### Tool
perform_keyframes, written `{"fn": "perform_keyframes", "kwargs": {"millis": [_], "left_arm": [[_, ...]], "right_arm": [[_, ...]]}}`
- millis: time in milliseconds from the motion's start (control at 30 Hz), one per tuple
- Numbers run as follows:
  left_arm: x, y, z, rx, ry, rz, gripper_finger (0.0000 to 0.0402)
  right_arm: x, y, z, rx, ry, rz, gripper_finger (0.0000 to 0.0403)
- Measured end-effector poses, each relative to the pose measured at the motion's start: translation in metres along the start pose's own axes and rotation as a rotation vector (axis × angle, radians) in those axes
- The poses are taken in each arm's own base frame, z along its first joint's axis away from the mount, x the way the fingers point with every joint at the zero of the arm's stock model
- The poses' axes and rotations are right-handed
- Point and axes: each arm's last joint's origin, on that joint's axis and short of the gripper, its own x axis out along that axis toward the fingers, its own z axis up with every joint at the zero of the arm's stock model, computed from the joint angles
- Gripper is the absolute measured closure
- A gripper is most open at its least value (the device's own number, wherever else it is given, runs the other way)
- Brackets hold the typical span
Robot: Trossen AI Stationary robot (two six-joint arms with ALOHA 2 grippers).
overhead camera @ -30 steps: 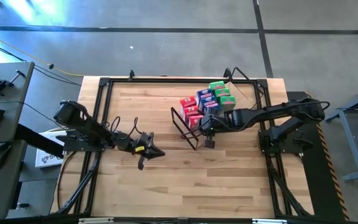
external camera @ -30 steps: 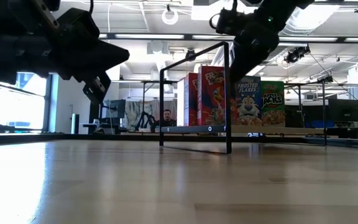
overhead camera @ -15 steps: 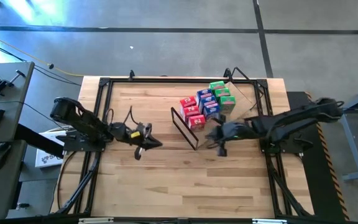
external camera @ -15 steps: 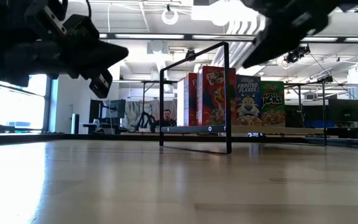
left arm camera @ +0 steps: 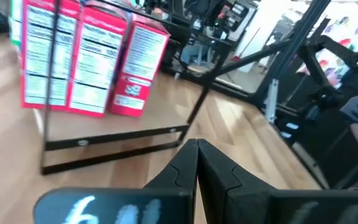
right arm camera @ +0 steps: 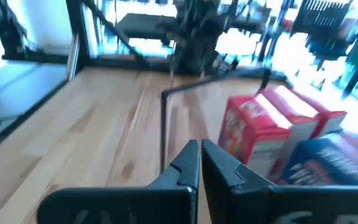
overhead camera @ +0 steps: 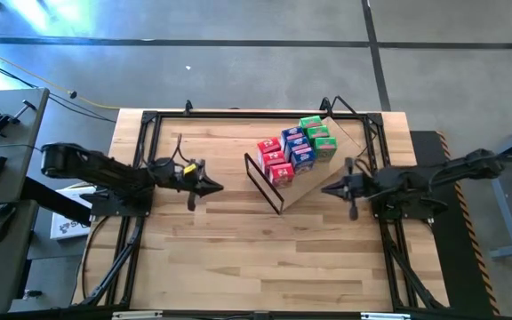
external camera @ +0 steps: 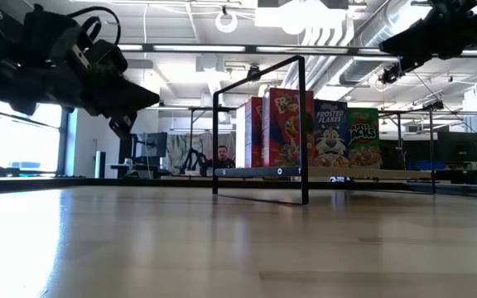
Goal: Stack cereal on shelf
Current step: Return to Home Position
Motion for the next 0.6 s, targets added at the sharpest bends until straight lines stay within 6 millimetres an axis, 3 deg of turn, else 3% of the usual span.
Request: {"fn": "perform_keyframes", "kwargs": {"millis": [433,600], "left_arm": [[-0.034,0.010,0.010,0.113,-0.052,0.094,0.0401],[-0.043,0.014,0.013,0.117,-0.035,0.123,0.0401]], "right_arm": [[-0.044,-0.016,-0.025,-0.019,-0.270,-0.085,0.0403],[-0.042,-0.019,-0.032,-0.009,-0.227,-0.123,0.0403]]}}
